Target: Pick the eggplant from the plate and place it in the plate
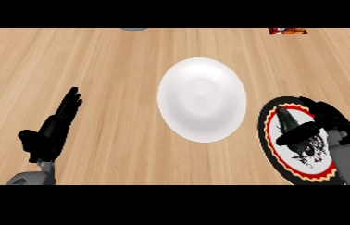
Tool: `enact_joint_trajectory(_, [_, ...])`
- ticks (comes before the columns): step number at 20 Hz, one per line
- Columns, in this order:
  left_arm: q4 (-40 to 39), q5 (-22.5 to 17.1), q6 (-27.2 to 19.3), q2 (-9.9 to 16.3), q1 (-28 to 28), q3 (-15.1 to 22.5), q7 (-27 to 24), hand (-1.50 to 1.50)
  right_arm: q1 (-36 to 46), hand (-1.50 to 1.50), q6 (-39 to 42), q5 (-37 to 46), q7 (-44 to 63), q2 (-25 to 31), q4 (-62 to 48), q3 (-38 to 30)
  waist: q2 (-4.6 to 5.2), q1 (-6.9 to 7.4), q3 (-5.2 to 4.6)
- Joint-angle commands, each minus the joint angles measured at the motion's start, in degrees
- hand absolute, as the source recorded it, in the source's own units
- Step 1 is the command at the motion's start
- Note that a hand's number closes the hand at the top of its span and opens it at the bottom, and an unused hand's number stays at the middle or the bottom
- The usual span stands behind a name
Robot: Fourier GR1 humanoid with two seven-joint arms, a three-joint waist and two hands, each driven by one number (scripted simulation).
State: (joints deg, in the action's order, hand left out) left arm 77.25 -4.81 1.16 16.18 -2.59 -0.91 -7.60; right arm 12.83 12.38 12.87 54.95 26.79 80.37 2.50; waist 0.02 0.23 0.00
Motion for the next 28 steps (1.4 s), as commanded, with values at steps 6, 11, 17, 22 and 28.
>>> enact_joint_trajectory(6, [-0.89,1.71,0.71,-1.63,-1.41,-1.38,0.54,0.00,3.66,-1.50,-0.56,8.45,-6.99,-3.60,-15.17,0.27,0.04,0.10,0.01])
enact_joint_trajectory(11, [0.32,1.55,2.44,-2.06,-1.03,-1.96,1.80,0.00,-0.94,1.50,2.84,5.50,-5.94,-5.34,-7.79,-1.49,-0.06,-0.19,0.00])
enact_joint_trajectory(17, [2.16,1.33,1.33,-2.13,-2.09,-2.52,4.80,0.00,-1.16,1.50,3.11,6.42,-16.98,-3.56,-13.65,-2.28,-0.03,-0.03,0.05])
enact_joint_trajectory(22, [1.66,4.26,-0.69,-4.54,-0.27,-0.69,0.99,0.00,2.66,1.50,-1.26,10.74,-17.67,-6.38,-15.06,-0.67,0.07,0.40,0.03])
enact_joint_trajectory(28, [1.48,2.75,-0.69,-2.37,0.83,-3.81,2.41,0.00,-23.54,1.50,-21.64,27.98,-17.17,-6.29,10.82,7.54,-1.31,-4.58,-0.18])
